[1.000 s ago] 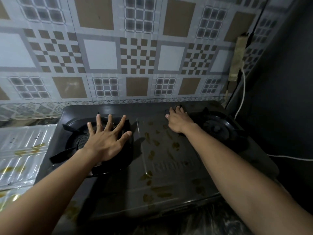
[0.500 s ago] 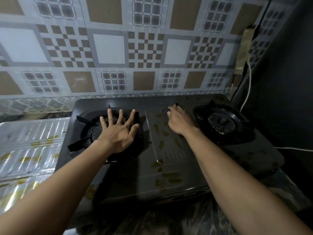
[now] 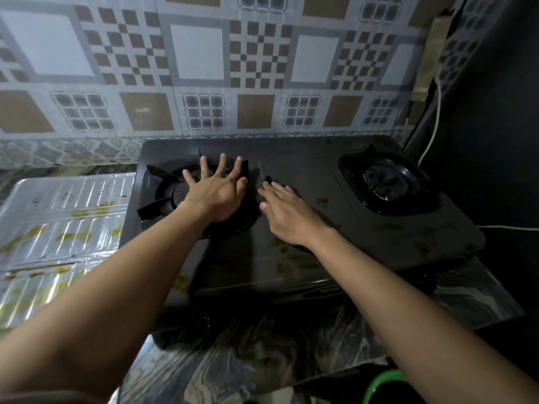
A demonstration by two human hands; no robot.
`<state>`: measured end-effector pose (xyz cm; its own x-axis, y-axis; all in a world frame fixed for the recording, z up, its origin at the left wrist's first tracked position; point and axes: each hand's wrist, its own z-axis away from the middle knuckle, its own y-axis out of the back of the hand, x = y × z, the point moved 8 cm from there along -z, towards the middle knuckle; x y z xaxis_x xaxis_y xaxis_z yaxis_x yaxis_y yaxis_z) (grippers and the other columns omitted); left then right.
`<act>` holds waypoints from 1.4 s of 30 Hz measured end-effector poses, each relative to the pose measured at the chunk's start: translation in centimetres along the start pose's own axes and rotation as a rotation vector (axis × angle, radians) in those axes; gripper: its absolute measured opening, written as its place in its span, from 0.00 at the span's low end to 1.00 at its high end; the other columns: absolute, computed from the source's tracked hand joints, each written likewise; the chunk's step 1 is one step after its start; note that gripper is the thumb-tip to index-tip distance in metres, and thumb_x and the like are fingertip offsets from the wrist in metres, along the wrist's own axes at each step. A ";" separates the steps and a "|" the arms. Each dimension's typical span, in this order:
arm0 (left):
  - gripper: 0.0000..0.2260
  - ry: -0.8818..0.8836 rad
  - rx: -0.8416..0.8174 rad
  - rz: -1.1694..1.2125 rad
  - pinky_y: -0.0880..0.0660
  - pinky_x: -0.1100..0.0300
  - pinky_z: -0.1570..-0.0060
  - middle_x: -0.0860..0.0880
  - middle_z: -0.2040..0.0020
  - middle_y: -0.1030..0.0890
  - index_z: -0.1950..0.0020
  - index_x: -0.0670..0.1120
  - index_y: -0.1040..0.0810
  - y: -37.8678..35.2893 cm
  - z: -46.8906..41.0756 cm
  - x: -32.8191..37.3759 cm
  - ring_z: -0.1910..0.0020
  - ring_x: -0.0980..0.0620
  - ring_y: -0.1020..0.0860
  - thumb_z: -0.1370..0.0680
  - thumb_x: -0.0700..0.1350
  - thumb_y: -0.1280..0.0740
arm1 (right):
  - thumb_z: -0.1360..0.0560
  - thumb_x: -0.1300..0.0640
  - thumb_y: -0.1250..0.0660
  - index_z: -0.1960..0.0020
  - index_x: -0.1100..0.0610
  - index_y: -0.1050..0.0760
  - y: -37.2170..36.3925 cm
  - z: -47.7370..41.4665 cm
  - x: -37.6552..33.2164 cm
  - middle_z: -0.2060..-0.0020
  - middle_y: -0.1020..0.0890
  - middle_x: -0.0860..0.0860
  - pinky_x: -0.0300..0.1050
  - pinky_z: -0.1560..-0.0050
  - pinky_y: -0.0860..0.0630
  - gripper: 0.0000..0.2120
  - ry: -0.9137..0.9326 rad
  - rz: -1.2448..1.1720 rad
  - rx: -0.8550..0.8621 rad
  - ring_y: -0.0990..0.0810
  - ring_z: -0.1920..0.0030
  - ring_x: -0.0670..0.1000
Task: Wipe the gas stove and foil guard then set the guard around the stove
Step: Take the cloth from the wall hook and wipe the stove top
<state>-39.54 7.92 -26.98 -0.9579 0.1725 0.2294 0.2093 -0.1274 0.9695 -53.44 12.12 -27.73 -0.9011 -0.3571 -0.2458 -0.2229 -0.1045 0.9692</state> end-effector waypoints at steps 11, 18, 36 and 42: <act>0.33 -0.072 0.021 0.050 0.58 0.31 0.29 0.50 0.19 0.60 0.19 0.50 0.58 -0.6 0.4 0.6 0.21 0.42 0.60 0.19 0.65 0.57 | 0.15 0.51 0.53 0.21 0.60 0.46 3.0 0.5 10.3 0.21 0.46 0.56 0.50 0.23 0.52 0.25 -0.321 -0.053 0.011 0.50 0.21 0.55; 0.33 -0.105 0.042 0.033 0.58 0.32 0.28 0.49 0.19 0.59 0.19 0.48 0.56 -0.3 0.7 1.1 0.20 0.44 0.59 0.19 0.64 0.57 | 0.15 0.51 0.53 0.22 0.60 0.45 2.8 3.8 12.5 0.21 0.45 0.57 0.49 0.23 0.51 0.25 -0.406 -0.065 0.051 0.48 0.21 0.55; 0.27 -0.122 -0.032 0.070 0.59 0.33 0.28 0.46 0.19 0.59 0.19 0.48 0.54 -0.5 0.8 1.4 0.21 0.41 0.61 0.16 0.56 0.54 | 0.16 0.51 0.52 0.22 0.57 0.41 -2.1 8.5 -6.5 0.22 0.41 0.53 0.50 0.22 0.54 0.23 -0.047 -0.062 0.073 0.48 0.21 0.50; 0.32 -0.115 0.012 0.058 0.58 0.33 0.27 0.47 0.19 0.57 0.19 0.47 0.55 -0.6 0.6 1.2 0.21 0.43 0.59 0.18 0.63 0.56 | 0.16 0.50 0.52 0.22 0.58 0.43 -1.6 9.2 -4.8 0.22 0.41 0.53 0.49 0.22 0.52 0.25 -0.002 -0.007 0.069 0.48 0.21 0.50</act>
<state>-40.70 8.80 -27.22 -0.9153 0.2764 0.2928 0.2668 -0.1284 0.9552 -52.16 22.56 -28.00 -0.9002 -0.3547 -0.2528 -0.2545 -0.0427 0.9661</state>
